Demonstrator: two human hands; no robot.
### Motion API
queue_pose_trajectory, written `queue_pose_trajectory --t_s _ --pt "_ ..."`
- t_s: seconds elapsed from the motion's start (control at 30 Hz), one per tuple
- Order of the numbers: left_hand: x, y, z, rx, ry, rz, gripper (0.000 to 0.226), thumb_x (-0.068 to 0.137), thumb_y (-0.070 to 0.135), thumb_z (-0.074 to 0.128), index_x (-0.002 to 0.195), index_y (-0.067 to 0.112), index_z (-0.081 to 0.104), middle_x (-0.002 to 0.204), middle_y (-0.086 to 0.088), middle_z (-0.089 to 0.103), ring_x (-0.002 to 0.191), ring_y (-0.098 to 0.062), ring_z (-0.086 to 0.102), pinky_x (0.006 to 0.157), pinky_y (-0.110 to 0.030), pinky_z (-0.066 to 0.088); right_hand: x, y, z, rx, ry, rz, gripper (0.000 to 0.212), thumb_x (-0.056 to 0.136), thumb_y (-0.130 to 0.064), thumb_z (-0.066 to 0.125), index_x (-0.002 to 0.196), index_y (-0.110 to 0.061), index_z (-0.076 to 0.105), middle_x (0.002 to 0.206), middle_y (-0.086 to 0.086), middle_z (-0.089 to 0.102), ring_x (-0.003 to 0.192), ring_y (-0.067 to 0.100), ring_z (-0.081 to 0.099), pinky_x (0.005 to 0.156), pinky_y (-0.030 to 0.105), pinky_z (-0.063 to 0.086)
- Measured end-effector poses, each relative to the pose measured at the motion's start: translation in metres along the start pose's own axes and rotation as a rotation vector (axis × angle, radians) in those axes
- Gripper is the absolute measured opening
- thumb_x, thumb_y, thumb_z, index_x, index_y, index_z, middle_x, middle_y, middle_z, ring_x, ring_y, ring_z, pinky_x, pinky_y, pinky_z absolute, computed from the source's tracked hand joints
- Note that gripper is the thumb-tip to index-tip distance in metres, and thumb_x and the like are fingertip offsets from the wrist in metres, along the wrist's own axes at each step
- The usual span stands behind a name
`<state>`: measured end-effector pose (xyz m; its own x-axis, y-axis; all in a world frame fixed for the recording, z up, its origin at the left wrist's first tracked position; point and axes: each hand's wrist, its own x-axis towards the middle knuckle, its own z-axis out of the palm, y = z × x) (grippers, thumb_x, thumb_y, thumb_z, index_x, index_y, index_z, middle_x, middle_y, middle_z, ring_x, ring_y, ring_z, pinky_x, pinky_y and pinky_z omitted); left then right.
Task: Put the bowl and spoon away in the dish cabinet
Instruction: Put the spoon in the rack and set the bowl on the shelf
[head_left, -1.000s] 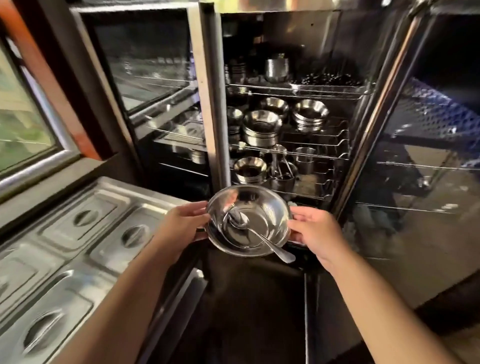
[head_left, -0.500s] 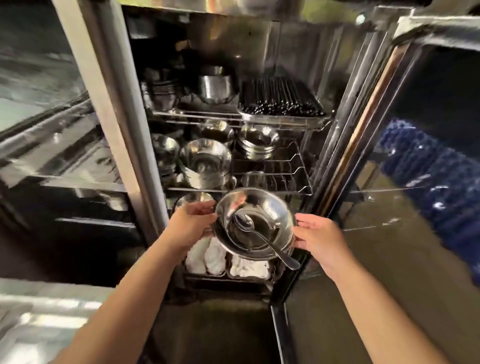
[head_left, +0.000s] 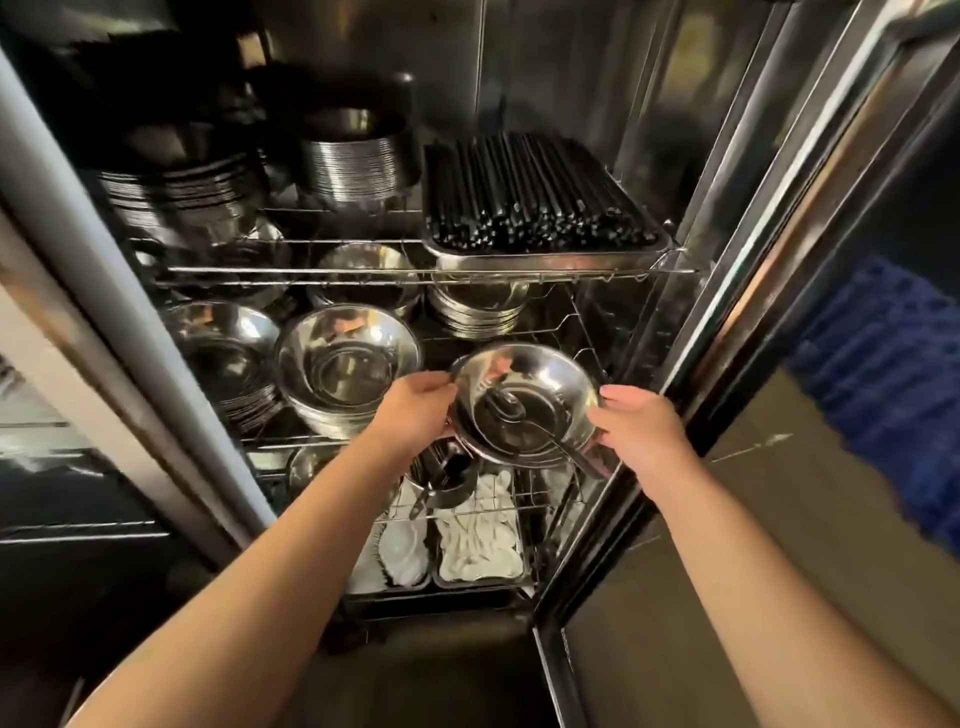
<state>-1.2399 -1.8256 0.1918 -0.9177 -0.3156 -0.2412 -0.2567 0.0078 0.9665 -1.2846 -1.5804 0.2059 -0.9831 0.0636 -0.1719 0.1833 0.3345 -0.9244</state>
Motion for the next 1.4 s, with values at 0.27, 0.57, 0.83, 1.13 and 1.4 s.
queue_pose_trajectory --t_s 0.27,0.57,0.83,1.13,1.4 --pt "0.064 -0.009 0.036 0.182 0.083 -0.027 0.017 0.098 0.028 0.06 0.082 0.027 0.065 0.094 -0.002 0.077 0.088 -0.026 0.071 0.087 -0.048 0.058 0.072 0.0 0.021 -0.191 0.022 -0.063 0.012 0.085 -0.008 0.064 0.088 -0.017 0.072 0.087 -0.004 0.072 0.078 0.007 0.067 0.077 0.049 0.06" --pt "0.096 -0.021 0.053 0.183 0.054 -0.074 0.054 0.1 0.032 0.058 0.149 0.012 0.045 0.094 0.012 0.063 0.083 -0.017 0.067 0.073 -0.03 0.052 0.124 0.017 0.035 -0.254 -0.001 -0.028 0.044 0.089 -0.014 0.066 0.133 -0.016 0.065 0.125 0.008 0.067 0.101 0.025 0.068 0.086 0.041 0.059" --pt "0.126 -0.037 0.051 0.106 -0.041 -0.039 0.042 0.1 0.017 0.055 0.142 0.011 0.053 0.12 -0.007 0.069 0.091 -0.016 0.073 0.082 -0.033 0.06 0.143 0.025 0.041 -0.385 0.058 -0.032 0.039 0.092 -0.025 0.066 0.132 -0.023 0.064 0.127 0.003 0.066 0.101 0.022 0.064 0.074 0.032 0.05" --pt "0.108 -0.037 0.039 0.494 -0.101 0.168 0.059 0.097 0.034 0.061 0.15 0.019 0.039 0.137 -0.005 0.056 0.123 -0.02 0.059 0.101 -0.04 0.051 0.129 0.022 0.052 -0.687 0.025 -0.373 0.037 0.096 -0.022 0.062 0.133 -0.016 0.063 0.125 0.011 0.066 0.118 0.03 0.058 0.094 0.037 0.049" --pt "0.052 -0.078 0.015 1.188 -0.118 0.339 0.063 0.096 0.049 0.05 0.151 0.024 0.031 0.146 -0.003 0.047 0.129 -0.026 0.051 0.105 -0.041 0.045 0.122 0.015 0.063 -1.025 -0.079 -0.342 0.034 0.097 -0.037 0.059 0.114 -0.011 0.071 0.112 0.015 0.069 0.11 0.033 0.059 0.079 0.04 0.052"
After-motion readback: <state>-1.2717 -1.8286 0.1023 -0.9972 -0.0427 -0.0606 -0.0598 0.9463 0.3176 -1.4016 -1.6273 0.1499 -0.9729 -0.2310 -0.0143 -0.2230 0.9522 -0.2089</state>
